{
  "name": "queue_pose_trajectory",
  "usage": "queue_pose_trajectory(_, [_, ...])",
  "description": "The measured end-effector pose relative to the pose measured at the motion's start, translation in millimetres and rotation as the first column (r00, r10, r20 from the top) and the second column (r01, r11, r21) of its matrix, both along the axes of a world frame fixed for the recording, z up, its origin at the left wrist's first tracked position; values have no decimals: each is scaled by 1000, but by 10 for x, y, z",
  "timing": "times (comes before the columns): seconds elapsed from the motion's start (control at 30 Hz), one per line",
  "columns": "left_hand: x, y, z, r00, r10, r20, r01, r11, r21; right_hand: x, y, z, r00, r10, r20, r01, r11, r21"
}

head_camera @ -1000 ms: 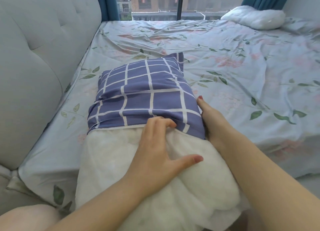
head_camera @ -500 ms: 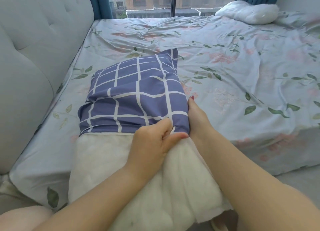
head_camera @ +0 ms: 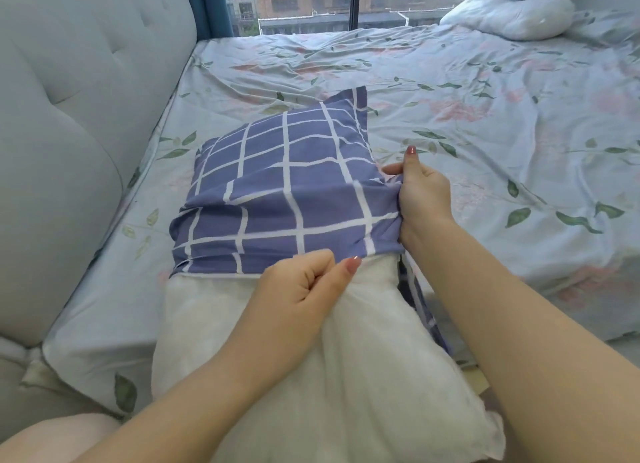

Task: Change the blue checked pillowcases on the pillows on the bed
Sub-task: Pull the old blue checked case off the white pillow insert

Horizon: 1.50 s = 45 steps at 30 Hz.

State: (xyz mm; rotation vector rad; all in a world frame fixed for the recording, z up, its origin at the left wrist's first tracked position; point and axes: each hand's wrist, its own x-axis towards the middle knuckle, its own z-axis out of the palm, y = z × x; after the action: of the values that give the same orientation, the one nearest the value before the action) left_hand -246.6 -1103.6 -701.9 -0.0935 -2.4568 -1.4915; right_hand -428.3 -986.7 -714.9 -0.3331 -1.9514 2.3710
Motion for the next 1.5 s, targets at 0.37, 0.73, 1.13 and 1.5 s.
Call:
queue_pose_trajectory(0.37, [142, -222, -82, 901, -360, 244, 331, 931, 154, -379, -2, -138, 991, -18, 135, 10, 998, 57])
queue_pose_trajectory(0.73, [-393, -1161, -62, 852, 523, 20, -523, 852, -21, -73, 95, -61, 995, 98, 1, -83, 837, 541])
queue_pose_trajectory(1.13, [-697, -1451, -450, 873, 424, 243, -444, 896, 31, 513, -198, -95, 709, 585, -393, -69, 612, 788])
queue_pose_trajectory(1.5, [-392, -1155, -251, 951, 161, 264, -126, 981, -146, 467, -309, -172, 647, 670, -363, 11, 468, 883])
